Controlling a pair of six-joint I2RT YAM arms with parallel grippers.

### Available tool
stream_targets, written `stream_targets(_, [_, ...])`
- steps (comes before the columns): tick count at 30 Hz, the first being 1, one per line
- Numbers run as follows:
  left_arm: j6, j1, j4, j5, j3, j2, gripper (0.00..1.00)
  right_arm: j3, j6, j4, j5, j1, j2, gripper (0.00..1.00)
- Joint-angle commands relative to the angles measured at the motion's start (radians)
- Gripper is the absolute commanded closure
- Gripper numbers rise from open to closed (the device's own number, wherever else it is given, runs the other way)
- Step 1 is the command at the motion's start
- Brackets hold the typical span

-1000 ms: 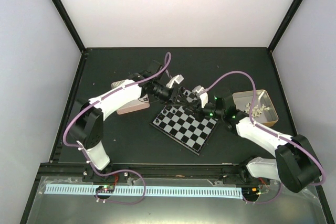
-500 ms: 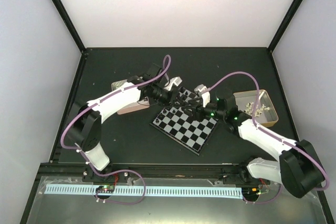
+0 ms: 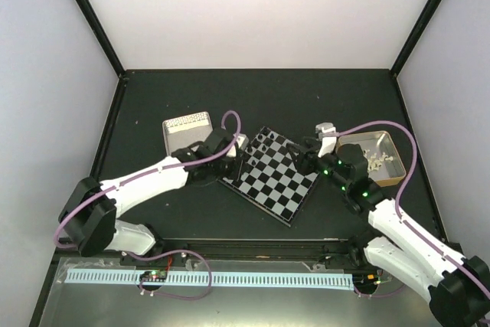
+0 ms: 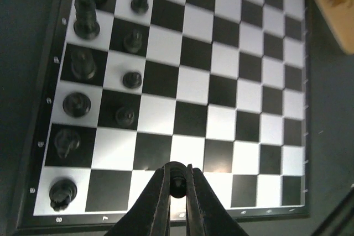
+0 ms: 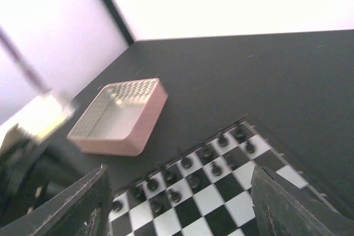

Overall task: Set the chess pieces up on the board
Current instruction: Place the chess piece on the chessboard.

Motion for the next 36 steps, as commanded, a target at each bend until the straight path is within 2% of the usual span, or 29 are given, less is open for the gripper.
stream_targets(1, [0.03, -0.079, 0.089, -0.188, -0.076, -0.009, 0.98, -0.022, 0.093, -0.039, 0.274, 0.003, -0.053, 0.3])
stream_targets(8, [0.008, -0.164, 0.158, -0.291, -0.109, 0.077, 0.98, -0.032, 0.167, -0.063, 0.319, 0.003, -0.032, 0.3])
stream_targets(20, [-0.038, -0.164, 0.188, -0.418, -0.096, 0.18, 0.98, -0.016, 0.189, -0.072, 0.314, 0.003, 0.008, 0.3])
stream_targets(25, [-0.043, -0.161, 0.185, -0.422, -0.083, 0.222, 0.98, -0.015, 0.185, -0.074, 0.311, 0.003, 0.014, 0.3])
stream_targets(32, [-0.056, -0.158, 0.163, -0.41, -0.069, 0.235, 0.91, -0.016, 0.185, -0.073, 0.307, 0.003, 0.026, 0.3])
stream_targets(36, [-0.057, -0.157, 0.14, -0.422, -0.068, 0.226, 0.81, -0.016, 0.187, -0.069, 0.304, 0.003, 0.035, 0.3])
